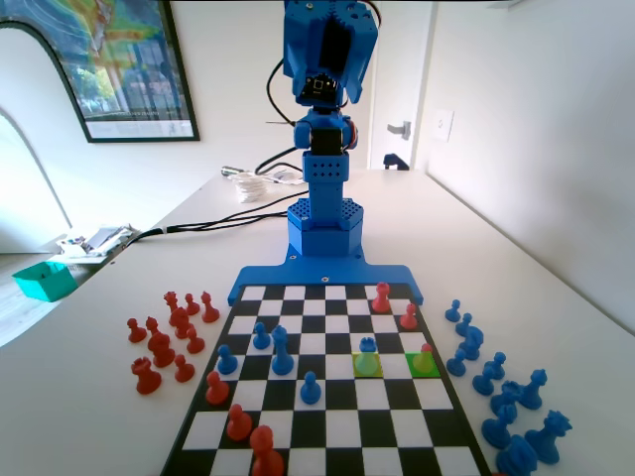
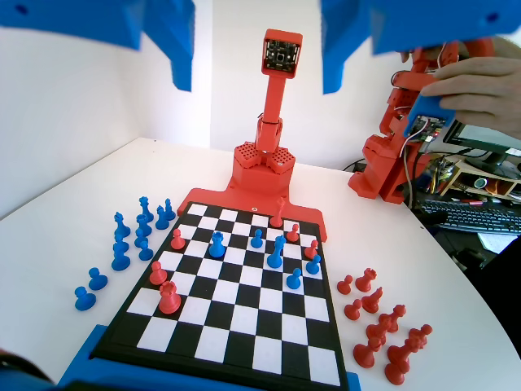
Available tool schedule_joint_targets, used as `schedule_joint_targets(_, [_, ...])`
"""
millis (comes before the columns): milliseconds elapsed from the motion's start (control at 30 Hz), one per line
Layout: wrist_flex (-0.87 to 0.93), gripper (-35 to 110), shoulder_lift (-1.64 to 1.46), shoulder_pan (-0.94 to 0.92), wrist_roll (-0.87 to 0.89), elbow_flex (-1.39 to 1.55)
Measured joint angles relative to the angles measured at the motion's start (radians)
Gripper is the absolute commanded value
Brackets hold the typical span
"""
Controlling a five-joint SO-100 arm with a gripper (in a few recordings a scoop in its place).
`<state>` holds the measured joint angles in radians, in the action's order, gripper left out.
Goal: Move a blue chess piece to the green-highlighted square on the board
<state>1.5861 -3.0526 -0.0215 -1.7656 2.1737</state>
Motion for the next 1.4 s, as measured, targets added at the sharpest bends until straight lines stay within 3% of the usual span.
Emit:
schedule_joint_targets(133, [0.0,1,0.0,-0.009,0.0,0.0])
schedule_joint_targets(600, [-0.025,1,0.075,0.0,0.012,-0.014])
schedule_joint_targets(1100, [-0.006,1,0.67,0.035,0.107,-0.325])
schedule_joint_targets(1400, [-0.006,1,0.992,0.103,0.276,-0.393])
